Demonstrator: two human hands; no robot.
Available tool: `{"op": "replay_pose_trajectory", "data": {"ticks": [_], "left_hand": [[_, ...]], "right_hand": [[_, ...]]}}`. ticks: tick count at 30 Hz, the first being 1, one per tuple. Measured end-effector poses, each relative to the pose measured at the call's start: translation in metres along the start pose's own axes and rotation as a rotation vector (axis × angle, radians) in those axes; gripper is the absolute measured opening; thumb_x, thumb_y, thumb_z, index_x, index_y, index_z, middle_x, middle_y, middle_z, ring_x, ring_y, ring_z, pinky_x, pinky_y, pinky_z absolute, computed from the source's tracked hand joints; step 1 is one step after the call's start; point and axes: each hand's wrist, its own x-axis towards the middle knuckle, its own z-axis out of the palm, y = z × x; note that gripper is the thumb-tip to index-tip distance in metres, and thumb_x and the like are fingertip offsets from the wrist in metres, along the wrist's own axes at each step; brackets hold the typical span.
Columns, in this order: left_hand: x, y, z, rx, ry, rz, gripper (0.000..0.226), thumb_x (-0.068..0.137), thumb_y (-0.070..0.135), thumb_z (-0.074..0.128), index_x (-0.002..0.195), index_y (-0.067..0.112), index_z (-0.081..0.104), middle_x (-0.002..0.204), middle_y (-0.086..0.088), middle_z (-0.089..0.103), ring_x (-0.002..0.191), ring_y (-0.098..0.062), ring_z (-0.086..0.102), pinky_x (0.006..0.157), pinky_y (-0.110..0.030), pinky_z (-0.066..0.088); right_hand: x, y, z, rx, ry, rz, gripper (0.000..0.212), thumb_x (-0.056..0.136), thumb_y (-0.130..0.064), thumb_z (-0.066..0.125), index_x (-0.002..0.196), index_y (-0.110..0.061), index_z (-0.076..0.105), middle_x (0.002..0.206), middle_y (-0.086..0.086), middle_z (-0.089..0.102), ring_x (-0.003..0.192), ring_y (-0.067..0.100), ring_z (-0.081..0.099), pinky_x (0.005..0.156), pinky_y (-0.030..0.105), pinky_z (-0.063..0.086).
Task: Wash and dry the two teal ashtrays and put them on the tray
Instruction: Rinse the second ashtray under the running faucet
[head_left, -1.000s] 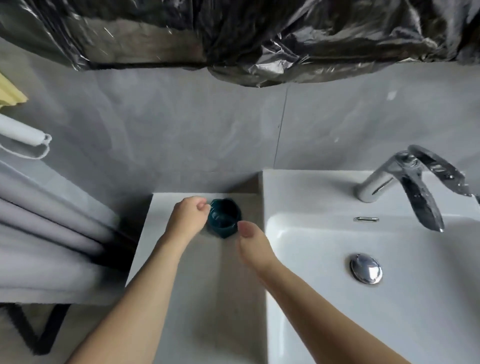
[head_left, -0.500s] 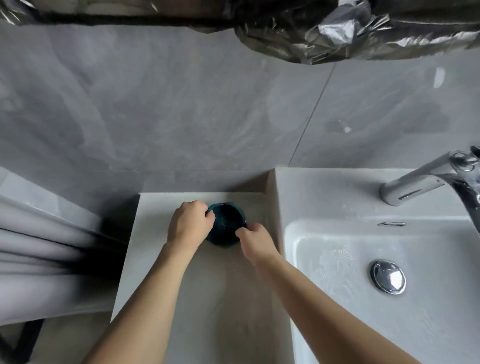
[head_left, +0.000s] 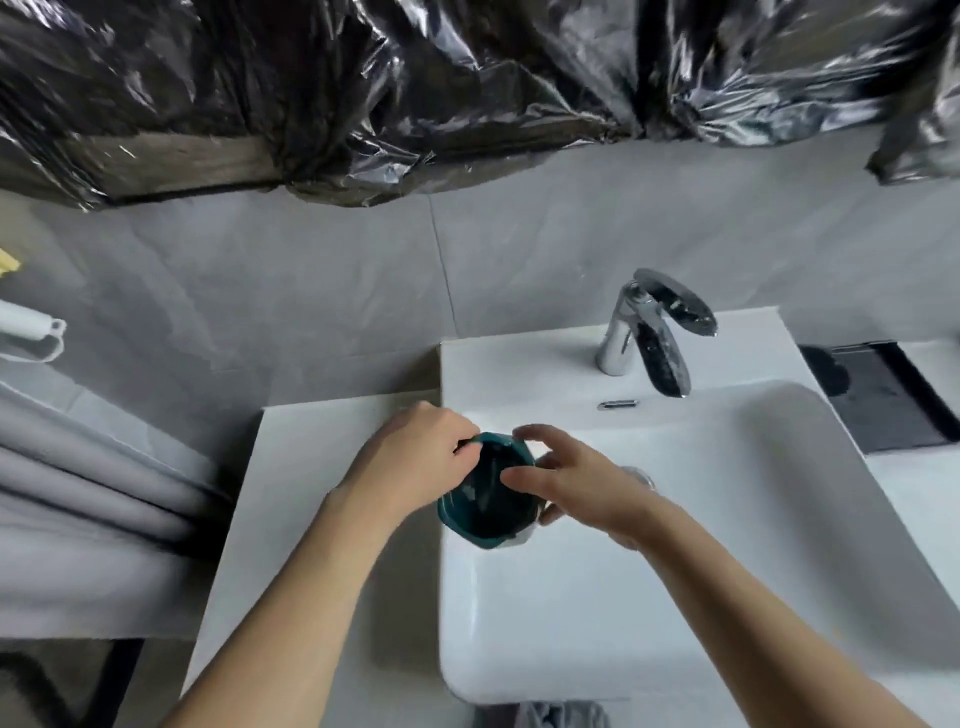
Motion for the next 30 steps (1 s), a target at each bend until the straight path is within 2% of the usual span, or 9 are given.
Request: {"op": "replay_pose_trajectory", "data": {"ticks": [4,7,9,13,17,22,25,27,30], "left_hand": [[0.017,0.081,0.031,0.04,-0.124,0.128,0.025,0.089,0.031,0.047,0.085,0.016,0.067,0.075,-0.002,0.067,0.076,-0.027,0.059,0.065,-0.039,0.052],[0.027,0.129,0.035,0.053,-0.153,0.159,0.023,0.092,0.032,0.051,0.094,0.019,0.069,0.088,-0.002,0.07,0.086,-0.026,0.061,0.071,-0.038,0.052],[0.035,0.154,0.025,0.02,-0.005,0.182,0.021,0.092,0.029,0.052,0.101,0.02,0.068,0.096,-0.002,0.07,0.091,-0.027,0.061,0.077,-0.04,0.052],[0.065,0.182,-0.005,-0.082,0.327,0.225,0.029,0.09,0.019,0.056,0.118,0.02,0.065,0.119,0.003,0.065,0.105,-0.026,0.059,0.085,-0.035,0.049],[0.101,0.189,-0.002,0.097,0.251,0.165,0.049,0.088,0.03,0.06,0.133,0.013,0.048,0.146,-0.001,0.044,0.129,-0.025,0.045,0.099,-0.035,0.04],[0.118,0.184,0.017,0.256,0.402,0.164,0.047,0.088,0.034,0.064,0.126,0.008,0.055,0.141,-0.008,0.053,0.125,-0.027,0.053,0.093,-0.038,0.048],[0.126,0.175,0.021,0.33,0.524,0.251,0.045,0.083,0.035,0.072,0.113,0.002,0.066,0.118,-0.016,0.069,0.101,-0.033,0.07,0.073,-0.038,0.058],[0.133,0.172,0.015,0.181,0.535,0.241,0.038,0.091,0.036,0.061,0.109,0.003,0.065,0.106,-0.014,0.071,0.089,-0.037,0.069,0.065,-0.041,0.054],[0.138,0.166,0.008,0.041,0.535,0.247,0.036,0.095,0.036,0.057,0.115,0.006,0.063,0.109,-0.01,0.069,0.092,-0.035,0.064,0.074,-0.036,0.049]], "right_hand": [[-0.044,0.046,-0.057,0.074,0.023,0.088,0.027,0.082,-0.019,0.067,0.11,-0.018,0.066,0.101,0.013,0.073,0.081,0.024,0.071,0.075,0.045,0.062],[-0.063,0.073,-0.089,0.149,0.125,0.125,0.023,0.081,-0.013,0.066,0.104,-0.015,0.066,0.096,0.019,0.073,0.078,0.028,0.071,0.074,0.047,0.062],[-0.065,0.089,-0.105,0.189,0.22,0.16,0.028,0.08,-0.015,0.067,0.107,-0.015,0.062,0.095,0.018,0.072,0.078,0.034,0.072,0.072,0.047,0.062],[-0.06,0.107,-0.128,0.296,0.371,0.181,0.031,0.08,-0.013,0.065,0.11,-0.012,0.057,0.101,0.016,0.068,0.072,0.029,0.071,0.07,0.043,0.063],[-0.044,0.108,-0.139,0.426,0.45,0.148,0.036,0.08,-0.013,0.064,0.115,-0.01,0.055,0.103,0.016,0.065,0.077,0.028,0.071,0.072,0.045,0.063],[-0.025,0.101,-0.136,0.498,0.458,0.084,0.031,0.082,-0.011,0.064,0.112,-0.011,0.055,0.107,0.017,0.065,0.078,0.025,0.069,0.072,0.044,0.063],[-0.018,0.102,-0.133,0.524,0.437,0.064,0.033,0.082,-0.01,0.065,0.113,-0.012,0.055,0.105,0.015,0.066,0.077,0.024,0.069,0.072,0.043,0.063],[-0.015,0.105,-0.132,0.552,0.434,0.048,0.031,0.083,-0.009,0.065,0.112,-0.013,0.055,0.104,0.015,0.067,0.081,0.026,0.071,0.072,0.042,0.063],[-0.012,0.108,-0.132,0.591,0.45,0.014,0.026,0.083,-0.01,0.067,0.106,-0.017,0.056,0.104,0.015,0.068,0.086,0.029,0.072,0.075,0.045,0.062]]}}
